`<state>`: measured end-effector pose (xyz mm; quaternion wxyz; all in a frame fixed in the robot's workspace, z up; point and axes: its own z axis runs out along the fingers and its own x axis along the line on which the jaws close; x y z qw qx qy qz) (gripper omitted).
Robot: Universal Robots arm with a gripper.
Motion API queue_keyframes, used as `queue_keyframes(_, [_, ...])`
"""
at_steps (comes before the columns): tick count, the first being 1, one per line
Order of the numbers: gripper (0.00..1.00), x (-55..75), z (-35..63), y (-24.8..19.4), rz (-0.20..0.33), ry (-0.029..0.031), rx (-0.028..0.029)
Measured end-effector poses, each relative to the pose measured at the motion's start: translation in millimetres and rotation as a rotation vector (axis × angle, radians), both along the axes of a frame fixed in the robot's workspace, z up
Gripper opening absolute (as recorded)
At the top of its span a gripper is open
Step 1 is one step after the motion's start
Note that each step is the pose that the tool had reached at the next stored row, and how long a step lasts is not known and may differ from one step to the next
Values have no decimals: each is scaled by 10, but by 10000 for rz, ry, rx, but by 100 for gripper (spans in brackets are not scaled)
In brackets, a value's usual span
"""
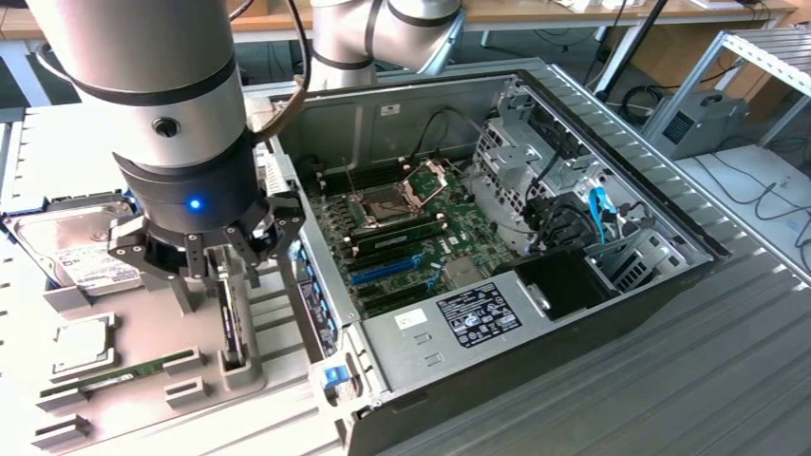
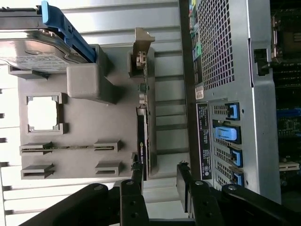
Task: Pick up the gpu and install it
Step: 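Pick up the gpu and move the gpu toward the slot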
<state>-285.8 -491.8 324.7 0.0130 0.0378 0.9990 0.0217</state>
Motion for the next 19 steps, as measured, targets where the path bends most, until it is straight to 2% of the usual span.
queue_keyframes(7, [42, -46, -40, 37, -1, 0, 0])
queue_keyframes(19, [42, -93, -99, 67, -1, 0, 1])
